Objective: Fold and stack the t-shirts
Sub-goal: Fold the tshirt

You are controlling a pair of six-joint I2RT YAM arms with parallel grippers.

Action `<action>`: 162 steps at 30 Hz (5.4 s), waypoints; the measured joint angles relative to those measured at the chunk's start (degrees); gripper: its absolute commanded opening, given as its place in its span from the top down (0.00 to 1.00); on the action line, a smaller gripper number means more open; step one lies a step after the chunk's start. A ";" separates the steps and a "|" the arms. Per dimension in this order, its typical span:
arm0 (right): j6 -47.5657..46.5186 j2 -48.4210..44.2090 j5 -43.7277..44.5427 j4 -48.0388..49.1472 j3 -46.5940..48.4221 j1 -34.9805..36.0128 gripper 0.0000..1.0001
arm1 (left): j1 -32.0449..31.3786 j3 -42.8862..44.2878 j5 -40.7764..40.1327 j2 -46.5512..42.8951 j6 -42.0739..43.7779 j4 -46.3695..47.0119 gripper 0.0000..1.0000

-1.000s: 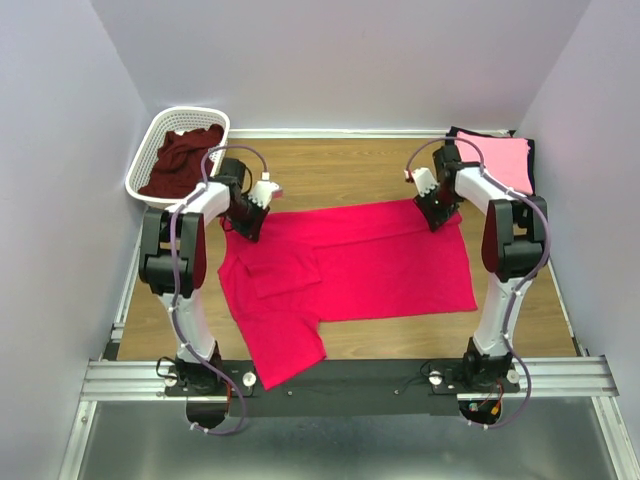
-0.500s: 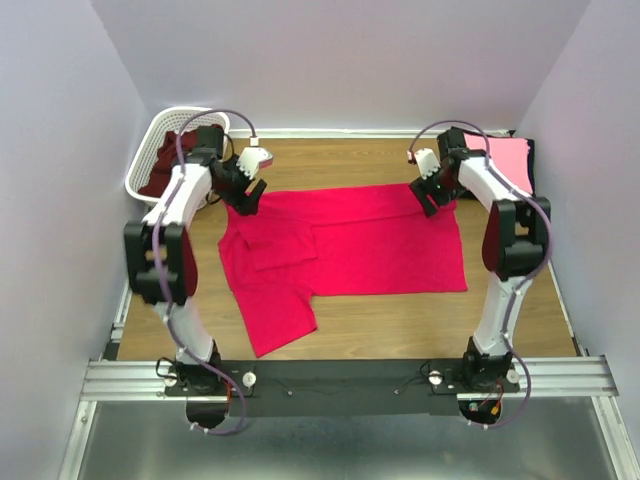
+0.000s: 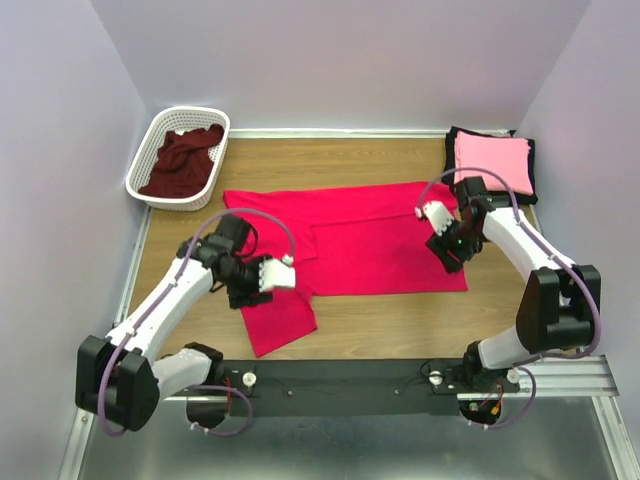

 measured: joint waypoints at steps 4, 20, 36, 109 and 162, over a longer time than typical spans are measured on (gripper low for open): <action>-1.36 -0.24 0.72 -1.36 -5.92 0.74 0.37 | -5.42 -4.44 -2.69 -1.75 1.18 -1.73 0.42; -3.13 -1.05 3.67 -1.68 -11.87 3.13 0.37 | -30.49 -8.94 -9.20 0.72 3.63 1.31 0.27; -3.72 1.55 4.92 -1.88 -9.97 3.34 0.37 | -43.50 -8.76 -15.76 14.08 -10.03 5.18 0.38; -5.77 1.53 4.87 -1.88 -8.72 3.34 0.37 | -46.14 -1.42 -20.98 22.82 -29.94 10.78 1.00; -13.70 -11.69 9.84 3.63 -17.81 2.47 0.99 | -27.21 12.09 -15.32 4.55 -23.69 -6.08 1.00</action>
